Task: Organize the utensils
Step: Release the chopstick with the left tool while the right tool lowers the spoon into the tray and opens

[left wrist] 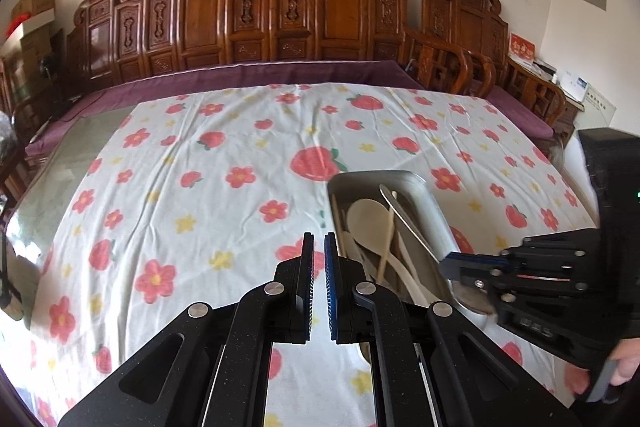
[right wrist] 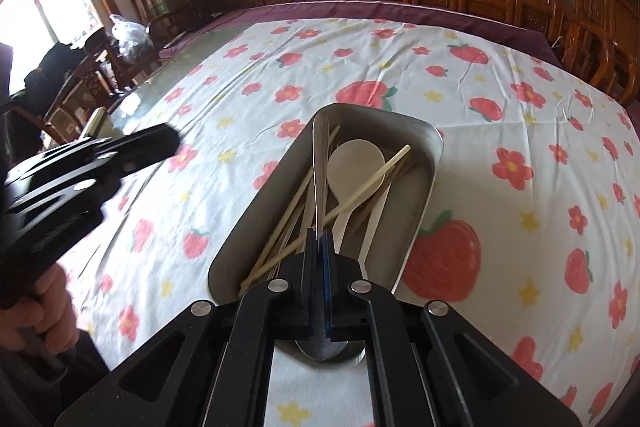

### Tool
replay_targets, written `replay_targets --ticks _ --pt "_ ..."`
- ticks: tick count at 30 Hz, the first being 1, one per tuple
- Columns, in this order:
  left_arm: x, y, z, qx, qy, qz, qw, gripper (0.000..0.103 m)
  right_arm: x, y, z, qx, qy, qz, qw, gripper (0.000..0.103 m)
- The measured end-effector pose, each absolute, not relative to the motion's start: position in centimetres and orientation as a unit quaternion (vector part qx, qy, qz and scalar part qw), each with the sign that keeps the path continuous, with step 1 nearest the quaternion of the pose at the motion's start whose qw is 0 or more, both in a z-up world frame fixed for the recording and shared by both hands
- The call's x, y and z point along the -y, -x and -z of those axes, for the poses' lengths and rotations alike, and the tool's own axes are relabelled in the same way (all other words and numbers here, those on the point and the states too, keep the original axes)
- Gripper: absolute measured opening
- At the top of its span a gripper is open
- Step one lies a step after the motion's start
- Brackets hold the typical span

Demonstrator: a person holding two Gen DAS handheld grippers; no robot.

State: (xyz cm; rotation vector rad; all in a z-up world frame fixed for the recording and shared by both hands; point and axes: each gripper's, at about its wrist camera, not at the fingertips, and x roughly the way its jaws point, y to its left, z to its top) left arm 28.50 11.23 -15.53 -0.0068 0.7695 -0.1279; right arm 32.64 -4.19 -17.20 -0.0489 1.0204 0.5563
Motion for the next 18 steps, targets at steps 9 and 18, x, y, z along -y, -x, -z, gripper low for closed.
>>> replay_targets --ticks 9,18 --pt "-11.9 -28.8 15.6 -0.379 0.008 0.057 0.924 0.004 3.6 -35.7 19.0 -0.489 0.024 -0.212 0.846 0.003" --pt "-11.7 -28.7 15.6 -0.377 0.008 0.061 0.924 0.004 4.3 -35.9 18.7 -0.474 0.015 -0.216 0.854 0.003"
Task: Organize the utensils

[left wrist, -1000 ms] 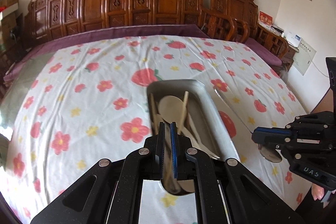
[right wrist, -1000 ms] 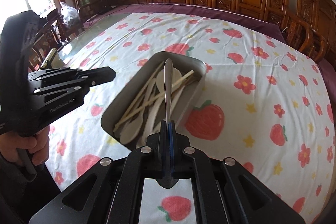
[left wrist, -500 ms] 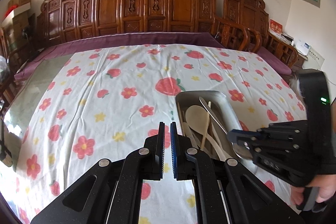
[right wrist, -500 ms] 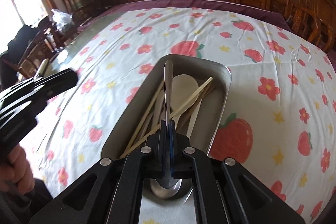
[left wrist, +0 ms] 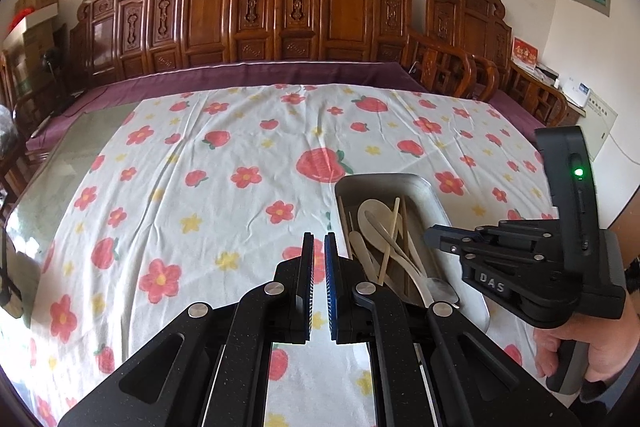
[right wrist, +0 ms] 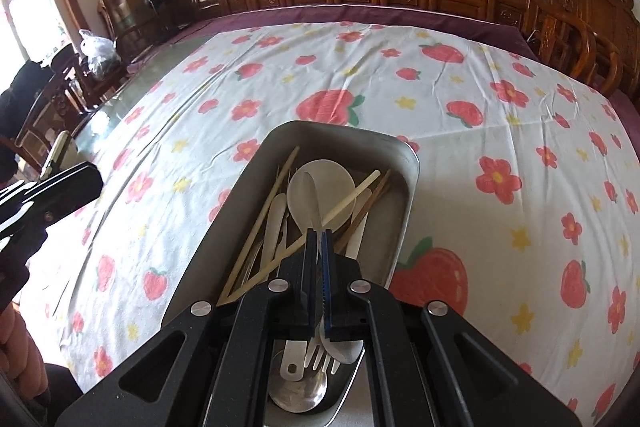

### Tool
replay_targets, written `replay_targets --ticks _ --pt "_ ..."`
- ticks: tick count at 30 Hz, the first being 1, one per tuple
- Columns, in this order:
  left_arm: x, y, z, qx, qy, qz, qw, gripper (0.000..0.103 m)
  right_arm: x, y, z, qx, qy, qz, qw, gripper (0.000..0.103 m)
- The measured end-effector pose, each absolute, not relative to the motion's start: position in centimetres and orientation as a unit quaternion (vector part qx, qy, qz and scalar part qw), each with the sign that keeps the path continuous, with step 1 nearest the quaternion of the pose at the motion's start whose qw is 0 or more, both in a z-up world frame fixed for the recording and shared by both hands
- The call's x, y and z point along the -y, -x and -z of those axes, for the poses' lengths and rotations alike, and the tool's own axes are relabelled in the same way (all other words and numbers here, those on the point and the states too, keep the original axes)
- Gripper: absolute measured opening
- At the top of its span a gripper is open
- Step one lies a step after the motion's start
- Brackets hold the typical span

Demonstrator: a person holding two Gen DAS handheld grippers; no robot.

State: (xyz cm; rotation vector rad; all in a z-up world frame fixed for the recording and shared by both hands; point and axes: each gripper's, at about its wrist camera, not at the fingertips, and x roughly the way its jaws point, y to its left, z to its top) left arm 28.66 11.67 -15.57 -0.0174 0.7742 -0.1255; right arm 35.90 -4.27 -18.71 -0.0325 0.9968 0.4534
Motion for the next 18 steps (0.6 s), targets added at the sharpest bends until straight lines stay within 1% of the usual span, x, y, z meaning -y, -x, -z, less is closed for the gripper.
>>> replay_targets --ticks 10,11,12,13,14,15,16,17,18 --pt "-11.2 -28.7 15.9 -0.378 0.003 0.059 0.924 0.005 6.4 -33.3 17.6 -0.438 0.026 -0.233 0.868 0.003" --pt "-11.1 -28.7 16.0 -0.378 0.001 0.058 0.924 0.007 6.6 -33.1 17.5 -0.435 0.027 -0.233 0.869 0.003" --pt "-11.0 -28.7 16.1 -0.377 -0.002 0.056 0.924 0.014 6.7 -33.0 17.5 -0.433 0.028 -0.231 0.871 0.005" --pt "-10.8 -28.6 16.1 -0.376 -0.004 0.054 0.925 0.023 7.0 -32.8 17.4 -0.431 0.028 -0.229 0.872 0.017" --pt "-10.6 -28.5 16.1 -0.374 -0.007 0.052 0.926 0.027 7.3 -32.6 17.3 -0.427 0.027 -0.228 0.874 0.027" --pt "-10.5 -28.4 16.2 -0.372 -0.008 0.051 0.927 0.030 7.6 -32.4 17.2 -0.423 0.026 -0.225 0.877 0.046" --pt "-10.4 -28.3 16.2 -0.371 -0.009 0.051 0.927 0.033 8.0 -32.1 17.0 -0.417 0.025 -0.219 0.882 0.056" --pt "-10.3 -28.2 16.2 -0.370 -0.009 0.050 0.928 0.036 8.2 -32.0 16.9 -0.414 0.025 -0.215 0.884 0.059" --pt "-10.2 -28.2 16.2 -0.368 -0.010 0.049 0.929 0.044 8.6 -31.8 16.9 -0.413 0.024 -0.212 0.886 0.065"
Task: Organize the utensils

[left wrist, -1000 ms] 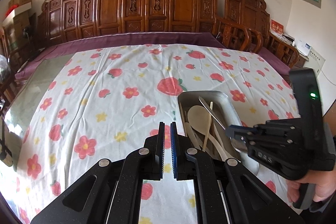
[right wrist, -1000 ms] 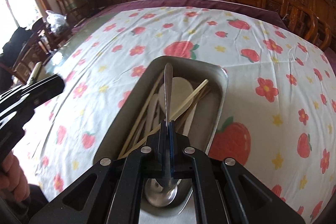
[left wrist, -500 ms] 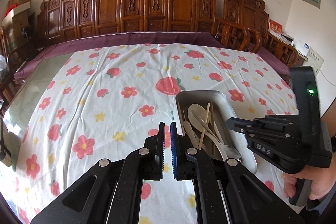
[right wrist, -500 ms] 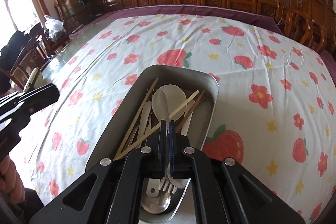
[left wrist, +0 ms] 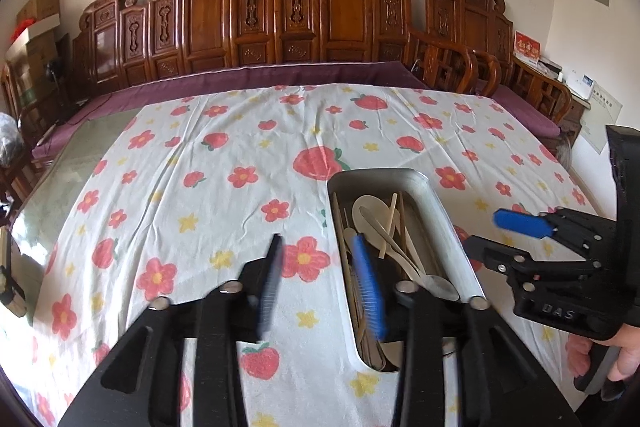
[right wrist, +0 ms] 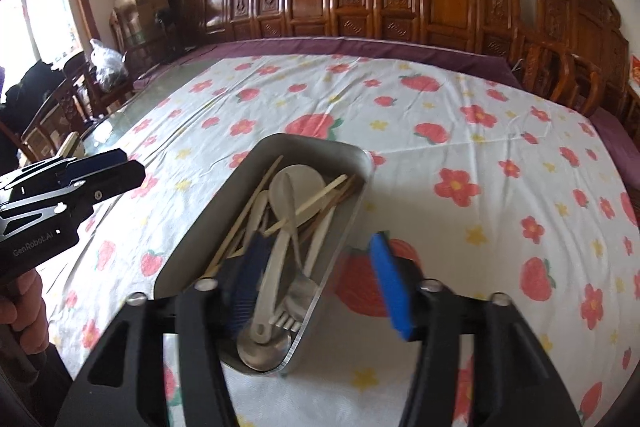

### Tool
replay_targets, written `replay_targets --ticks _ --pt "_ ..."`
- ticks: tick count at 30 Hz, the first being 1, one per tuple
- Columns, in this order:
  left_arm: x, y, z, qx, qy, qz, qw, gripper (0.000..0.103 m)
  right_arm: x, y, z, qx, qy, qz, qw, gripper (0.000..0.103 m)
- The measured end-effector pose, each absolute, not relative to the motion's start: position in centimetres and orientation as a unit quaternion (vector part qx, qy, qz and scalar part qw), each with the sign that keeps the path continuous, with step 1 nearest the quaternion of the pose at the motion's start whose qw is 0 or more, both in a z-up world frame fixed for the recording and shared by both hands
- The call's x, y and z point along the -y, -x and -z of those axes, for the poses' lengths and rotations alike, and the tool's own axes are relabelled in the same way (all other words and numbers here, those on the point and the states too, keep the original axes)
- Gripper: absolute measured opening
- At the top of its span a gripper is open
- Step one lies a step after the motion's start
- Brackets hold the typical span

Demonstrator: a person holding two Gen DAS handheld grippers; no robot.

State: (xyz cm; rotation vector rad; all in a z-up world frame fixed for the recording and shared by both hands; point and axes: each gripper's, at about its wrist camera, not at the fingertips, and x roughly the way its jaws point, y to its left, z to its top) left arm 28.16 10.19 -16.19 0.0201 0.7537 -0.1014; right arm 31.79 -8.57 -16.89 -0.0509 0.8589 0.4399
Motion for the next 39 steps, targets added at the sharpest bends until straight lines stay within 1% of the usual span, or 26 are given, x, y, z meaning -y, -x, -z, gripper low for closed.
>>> replay_targets --ticks 1,2,3,4,5,6,7,9,19,25,29,39 --pt "-10.1 -28.1 16.2 -0.366 -0.010 0.049 0.929 0.049 8.9 -31.6 16.9 -0.412 0.024 -0.206 0.887 0.074" --pt "-9.9 -28.0 16.2 -0.365 -0.012 0.047 0.930 0.053 9.3 -31.4 16.8 -0.411 0.023 -0.201 0.889 0.079" --pt "-9.7 -27.9 16.2 -0.363 -0.013 0.044 0.930 0.064 9.5 -31.3 16.8 -0.409 0.023 -0.197 0.891 0.089" --pt "-9.6 -27.8 16.2 -0.360 -0.015 0.042 0.932 0.074 9.9 -31.1 16.8 -0.406 0.022 -0.192 0.893 0.096" --pt "-9.5 -27.6 16.2 -0.356 -0.015 0.041 0.933 0.077 10.3 -30.9 16.7 -0.403 0.021 -0.187 0.896 0.099" --pt "-9.4 -27.5 16.1 -0.353 -0.016 0.040 0.935 0.083 10.7 -30.7 16.8 -0.403 0.020 -0.183 0.896 0.100" --pt "-9.2 -27.3 16.0 -0.349 -0.016 0.040 0.936 0.088 11.1 -30.5 16.9 -0.406 0.017 -0.181 0.896 0.100" --pt "-8.8 -26.9 15.9 -0.343 -0.019 0.042 0.938 0.095 11.6 -30.2 16.9 -0.410 0.013 -0.177 0.895 0.100" --pt "-6.2 -24.6 15.6 -0.342 -0.044 0.036 0.938 0.095 14.7 -26.2 15.0 -0.388 0.000 -0.168 0.906 0.100" --pt "-5.0 -22.4 14.9 -0.358 -0.019 0.042 0.933 0.095 16.8 -23.1 13.3 -0.375 -0.014 -0.169 0.911 0.100" --pt "-3.8 -20.8 14.4 -0.361 -0.034 0.025 0.932 0.095 17.9 -21.1 12.5 -0.368 -0.019 -0.163 0.915 0.100" --pt "-1.7 -16.2 12.4 -0.360 -0.027 0.028 0.932 0.095 20.7 -16.0 11.1 -0.355 -0.032 -0.143 0.923 0.100"
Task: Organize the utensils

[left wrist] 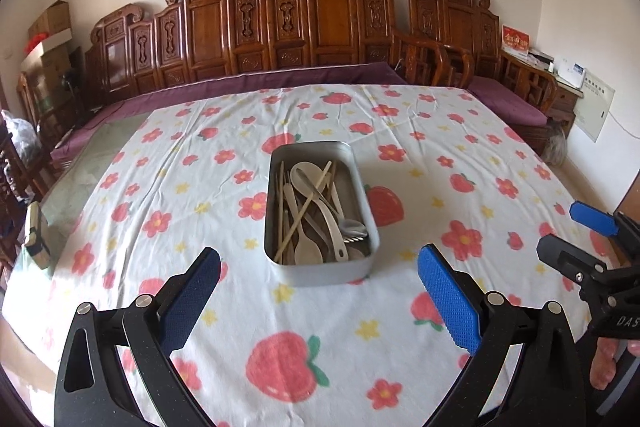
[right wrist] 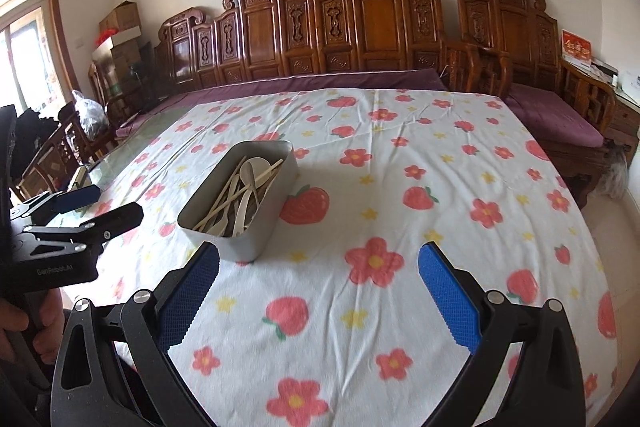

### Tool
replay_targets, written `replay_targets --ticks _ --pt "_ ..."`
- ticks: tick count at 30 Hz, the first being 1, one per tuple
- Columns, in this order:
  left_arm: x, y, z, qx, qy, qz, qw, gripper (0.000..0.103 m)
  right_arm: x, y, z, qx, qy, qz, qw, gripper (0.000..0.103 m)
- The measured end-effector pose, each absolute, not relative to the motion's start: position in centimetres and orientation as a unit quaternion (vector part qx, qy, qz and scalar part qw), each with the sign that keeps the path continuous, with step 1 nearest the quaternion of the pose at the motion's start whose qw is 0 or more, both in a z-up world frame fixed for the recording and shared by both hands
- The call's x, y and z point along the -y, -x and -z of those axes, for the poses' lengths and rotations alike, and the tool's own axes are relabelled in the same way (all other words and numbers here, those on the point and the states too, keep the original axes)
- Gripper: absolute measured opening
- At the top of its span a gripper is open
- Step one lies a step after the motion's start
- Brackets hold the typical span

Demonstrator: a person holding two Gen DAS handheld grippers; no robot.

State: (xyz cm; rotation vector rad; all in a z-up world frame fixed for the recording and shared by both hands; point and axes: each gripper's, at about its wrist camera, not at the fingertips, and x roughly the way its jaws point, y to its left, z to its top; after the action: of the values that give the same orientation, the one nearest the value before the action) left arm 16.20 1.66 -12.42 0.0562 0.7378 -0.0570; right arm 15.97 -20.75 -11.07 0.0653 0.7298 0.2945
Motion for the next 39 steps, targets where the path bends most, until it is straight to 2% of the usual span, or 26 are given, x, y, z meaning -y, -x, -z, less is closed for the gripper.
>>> replay_targets --ticks 19,31,39 --pt "0.0 -10.8 5.7 -0.305 -0.020 0.027 0.952 0.095 22.4 -9.9 3.6 -0.283 -0.031 -0.132 0.949 0.100" --pt "0.0 -6.7 -1.2 -0.223 -0.020 0.022 0.974 0.095 22.5 -7.0 -3.2 -0.211 -0.030 -0.131 0.968 0.100" --pt "-0.3 -4.5 -3.5 -0.190 -0.009 0.014 0.982 0.095 22.6 -4.9 -5.6 -0.181 -0.031 -0.129 0.975 0.100"
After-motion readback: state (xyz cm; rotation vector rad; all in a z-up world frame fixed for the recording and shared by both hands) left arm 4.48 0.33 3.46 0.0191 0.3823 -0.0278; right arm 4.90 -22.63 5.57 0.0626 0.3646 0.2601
